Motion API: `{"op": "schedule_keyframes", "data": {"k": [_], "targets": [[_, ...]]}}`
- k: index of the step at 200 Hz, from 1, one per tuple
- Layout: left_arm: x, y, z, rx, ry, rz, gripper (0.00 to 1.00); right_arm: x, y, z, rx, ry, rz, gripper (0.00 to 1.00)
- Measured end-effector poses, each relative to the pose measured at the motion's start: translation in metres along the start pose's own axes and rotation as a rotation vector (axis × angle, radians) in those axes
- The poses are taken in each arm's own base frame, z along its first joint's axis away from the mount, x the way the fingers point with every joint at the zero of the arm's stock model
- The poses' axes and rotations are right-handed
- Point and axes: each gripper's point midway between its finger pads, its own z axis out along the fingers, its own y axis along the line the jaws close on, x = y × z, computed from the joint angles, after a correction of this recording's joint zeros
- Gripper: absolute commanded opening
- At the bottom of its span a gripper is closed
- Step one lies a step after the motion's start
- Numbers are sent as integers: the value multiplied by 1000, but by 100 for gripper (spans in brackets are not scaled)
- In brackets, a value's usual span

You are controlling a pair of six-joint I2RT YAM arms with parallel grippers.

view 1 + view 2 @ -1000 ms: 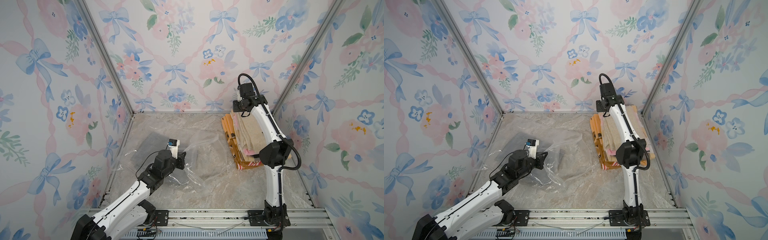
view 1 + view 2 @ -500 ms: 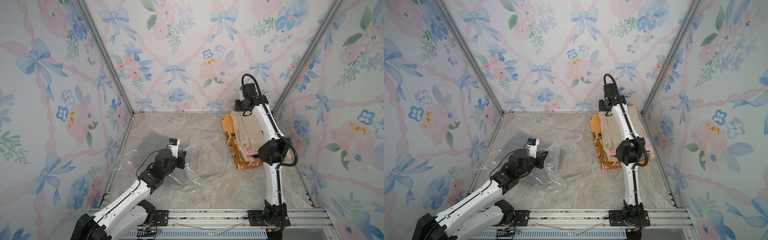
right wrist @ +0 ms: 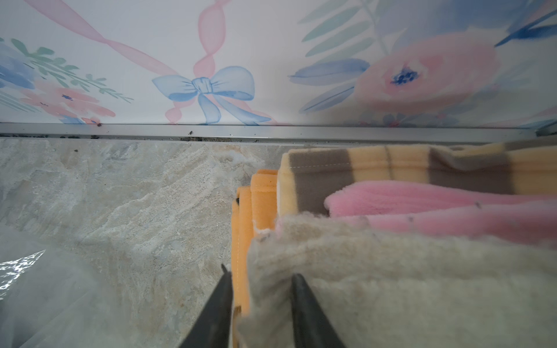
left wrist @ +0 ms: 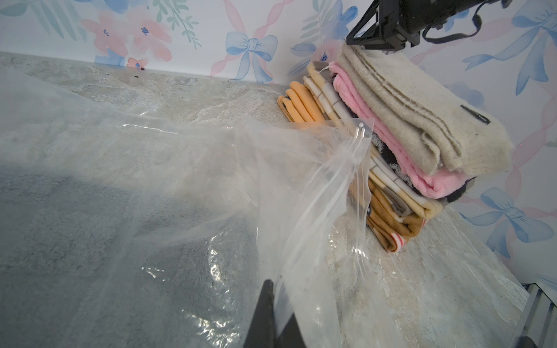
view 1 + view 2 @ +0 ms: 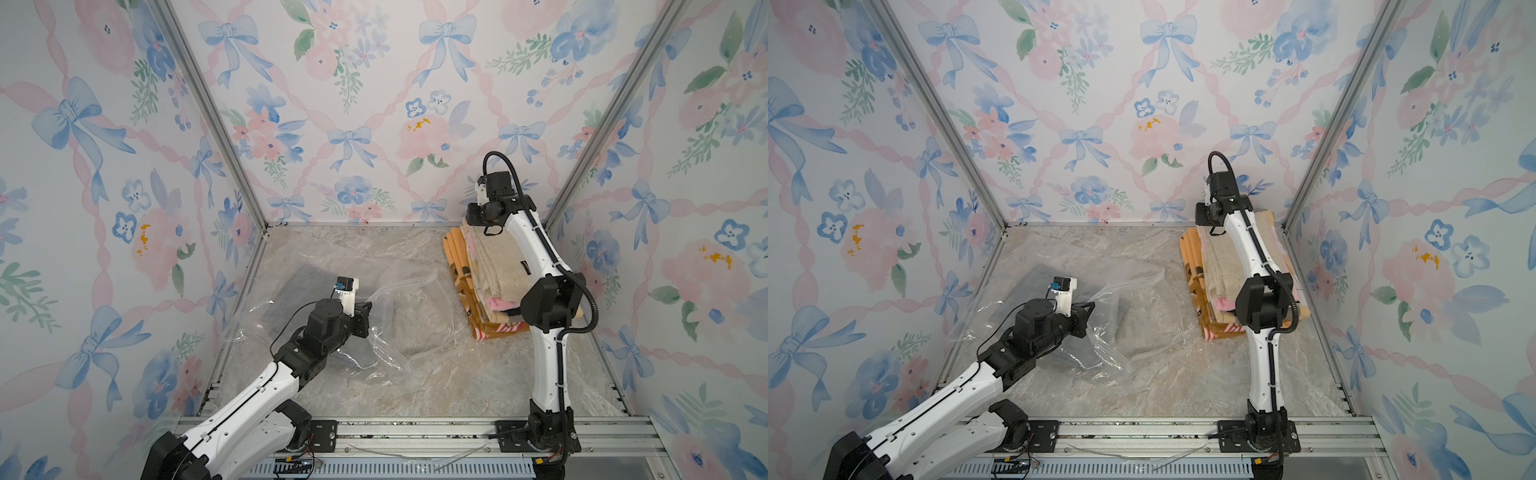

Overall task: Take the blanket out of the vacuum bag
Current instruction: Place the blanket at the corner of the board.

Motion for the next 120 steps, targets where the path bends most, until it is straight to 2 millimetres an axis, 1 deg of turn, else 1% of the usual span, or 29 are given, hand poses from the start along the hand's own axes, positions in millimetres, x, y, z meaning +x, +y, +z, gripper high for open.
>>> {"op": "schedule_keyframes", "data": {"k": [8, 23, 30, 43, 56, 63, 82, 103, 120], "targets": [[0, 0, 0, 0, 0, 0, 0, -9, 0, -16, -6, -32, 5, 48], [0, 0, 0, 1, -1, 0, 0, -18, -2, -47, -9, -78, 9, 48], [-1, 0, -1, 2, -3, -1, 0, -20, -4, -64, -13, -97, 16, 47], [-2, -1, -1, 3, -7, -1, 0, -14, -10, -89, -26, -113, 38, 45], [-2, -1, -2, 4, -9, -1, 0, 5, -19, -112, -36, -108, 77, 42], [-2, -1, -2, 5, -9, -1, 0, 17, -24, -120, -37, -100, 99, 40], [-2, -2, -2, 6, -9, -4, 0, 66, -36, -136, -31, -43, 164, 37], [-2, -4, 0, 14, -8, -2, 0, 117, -42, -143, -29, 22, 222, 35], [1, -5, 5, 21, 4, -2, 0, 145, -41, -141, -41, 65, 245, 35]]}}
